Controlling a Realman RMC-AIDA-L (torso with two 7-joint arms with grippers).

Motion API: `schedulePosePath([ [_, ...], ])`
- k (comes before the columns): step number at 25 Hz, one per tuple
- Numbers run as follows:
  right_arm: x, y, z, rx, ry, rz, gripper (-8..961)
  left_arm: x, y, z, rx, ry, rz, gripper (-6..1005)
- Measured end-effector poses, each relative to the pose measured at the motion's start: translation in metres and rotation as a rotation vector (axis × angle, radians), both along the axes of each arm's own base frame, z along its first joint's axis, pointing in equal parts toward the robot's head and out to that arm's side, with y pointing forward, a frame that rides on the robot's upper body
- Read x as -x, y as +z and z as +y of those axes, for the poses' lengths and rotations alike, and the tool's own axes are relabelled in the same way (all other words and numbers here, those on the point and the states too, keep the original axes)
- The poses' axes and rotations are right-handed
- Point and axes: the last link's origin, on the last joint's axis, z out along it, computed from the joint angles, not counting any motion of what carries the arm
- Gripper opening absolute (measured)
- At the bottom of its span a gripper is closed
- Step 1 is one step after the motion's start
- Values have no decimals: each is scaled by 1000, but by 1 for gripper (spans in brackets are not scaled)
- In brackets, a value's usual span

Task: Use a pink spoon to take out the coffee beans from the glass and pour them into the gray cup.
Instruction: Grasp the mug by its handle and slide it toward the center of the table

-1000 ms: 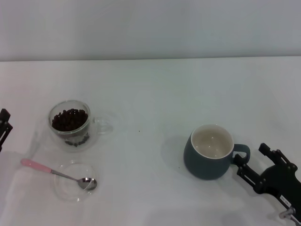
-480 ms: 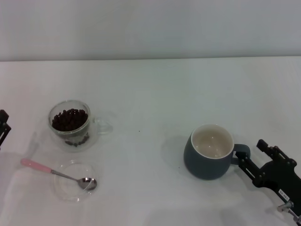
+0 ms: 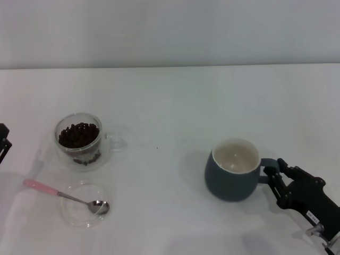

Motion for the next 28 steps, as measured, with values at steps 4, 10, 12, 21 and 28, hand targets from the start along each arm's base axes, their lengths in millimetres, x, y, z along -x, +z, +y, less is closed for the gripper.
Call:
schedulePosePath([
  [4, 7, -4, 5, 17, 21, 11, 303, 0, 0, 0, 1, 2, -2, 873],
  [10, 21, -16, 10, 73, 72, 19, 226, 0, -1, -1, 2, 3, -3, 872],
  [12, 25, -19, 11, 88, 84, 22, 206, 0, -1, -1, 2, 3, -3, 872],
  [21, 50, -43, 21, 157, 138, -15, 183, 0, 0, 0, 1, 1, -2, 873],
  [28, 57, -48, 18, 172, 178, -32, 173, 0, 0, 0, 0, -1, -2, 873],
])
